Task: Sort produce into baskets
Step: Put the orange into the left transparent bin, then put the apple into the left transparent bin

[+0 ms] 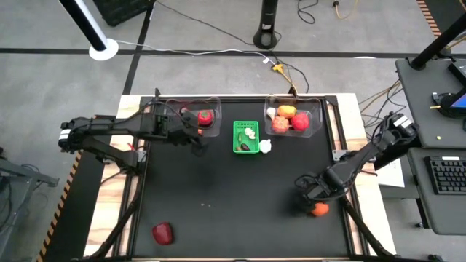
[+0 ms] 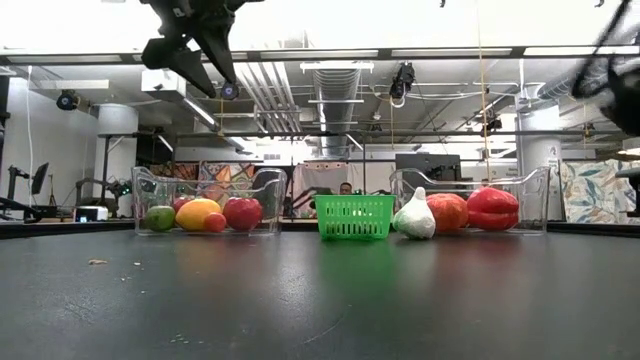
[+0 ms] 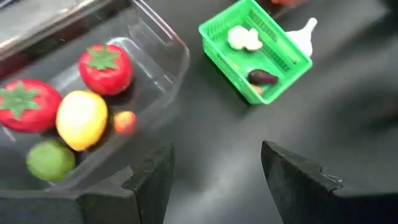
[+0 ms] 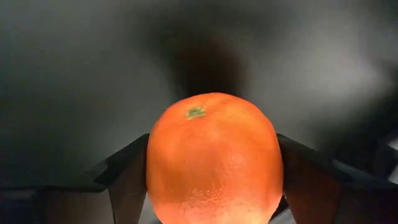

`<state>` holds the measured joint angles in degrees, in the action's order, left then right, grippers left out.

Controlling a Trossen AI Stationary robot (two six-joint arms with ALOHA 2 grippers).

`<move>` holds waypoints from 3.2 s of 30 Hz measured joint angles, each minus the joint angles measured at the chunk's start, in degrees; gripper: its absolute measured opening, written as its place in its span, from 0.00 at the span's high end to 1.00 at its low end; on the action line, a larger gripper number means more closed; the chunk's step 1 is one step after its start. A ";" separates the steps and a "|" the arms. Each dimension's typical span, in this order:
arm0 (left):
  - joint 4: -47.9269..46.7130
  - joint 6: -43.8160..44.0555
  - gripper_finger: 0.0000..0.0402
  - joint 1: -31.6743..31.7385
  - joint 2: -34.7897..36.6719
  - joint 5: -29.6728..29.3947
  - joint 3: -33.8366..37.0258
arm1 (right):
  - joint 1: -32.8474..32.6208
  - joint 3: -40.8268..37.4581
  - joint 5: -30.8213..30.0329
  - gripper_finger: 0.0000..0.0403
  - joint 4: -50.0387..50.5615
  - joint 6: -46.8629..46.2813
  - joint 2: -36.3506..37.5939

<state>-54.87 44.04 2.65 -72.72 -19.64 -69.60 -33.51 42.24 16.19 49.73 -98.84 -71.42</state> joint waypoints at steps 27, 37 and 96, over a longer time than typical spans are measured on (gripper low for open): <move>-0.20 44.66 0.45 -35.48 0.23 17.42 0.00 | 49.83 51.57 -10.38 0.27 -15.58 69.79 -23.74; -1.55 66.25 0.45 -48.40 -1.26 17.32 0.00 | 53.12 66.31 -9.80 0.27 -25.07 79.75 -40.70; -13.82 92.99 0.18 -53.11 -24.45 35.16 -7.34 | 47.09 82.19 -5.65 0.13 -9.47 87.52 -47.41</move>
<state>-68.69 137.03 -50.46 -97.17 15.52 -76.95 13.58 124.42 10.55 40.26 -11.31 -118.83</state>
